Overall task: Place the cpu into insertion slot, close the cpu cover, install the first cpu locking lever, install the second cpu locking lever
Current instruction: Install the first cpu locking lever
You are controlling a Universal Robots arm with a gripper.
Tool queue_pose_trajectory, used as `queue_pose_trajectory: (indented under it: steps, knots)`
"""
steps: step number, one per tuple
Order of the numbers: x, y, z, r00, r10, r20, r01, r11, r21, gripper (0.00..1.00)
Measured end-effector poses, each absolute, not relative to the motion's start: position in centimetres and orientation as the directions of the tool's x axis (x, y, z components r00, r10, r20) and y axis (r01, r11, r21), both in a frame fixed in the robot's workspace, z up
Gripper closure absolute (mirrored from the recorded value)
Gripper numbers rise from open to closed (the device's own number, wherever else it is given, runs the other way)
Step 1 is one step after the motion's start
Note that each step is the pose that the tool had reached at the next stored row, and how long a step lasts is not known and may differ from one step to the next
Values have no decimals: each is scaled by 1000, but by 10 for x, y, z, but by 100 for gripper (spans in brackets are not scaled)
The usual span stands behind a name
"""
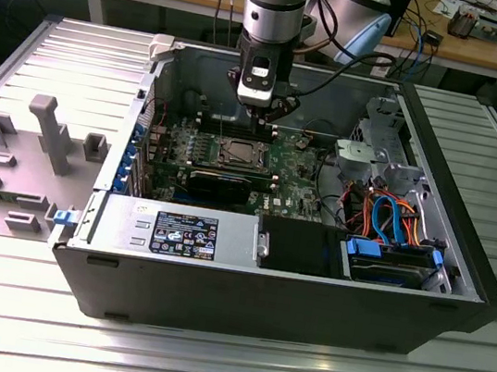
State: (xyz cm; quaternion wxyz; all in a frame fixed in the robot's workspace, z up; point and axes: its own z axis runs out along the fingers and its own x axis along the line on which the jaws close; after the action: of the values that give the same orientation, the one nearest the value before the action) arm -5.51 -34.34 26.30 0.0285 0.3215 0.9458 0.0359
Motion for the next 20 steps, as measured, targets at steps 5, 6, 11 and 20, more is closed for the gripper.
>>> queue_pose_trajectory:
  steps: [5, 6, 11, 20]
  knots:
    - [-55, -343, 263, -821, 570, -31, 566, 820, 86, 89]
    - [-55, -343, 263, -831, 556, -31, 552, 829, 86, 89]
    - [-55, -343, 263, -896, 443, -31, 439, 894, 86, 89]
    - [-55, -343, 263, -898, 439, -31, 435, 896, 86, 89]
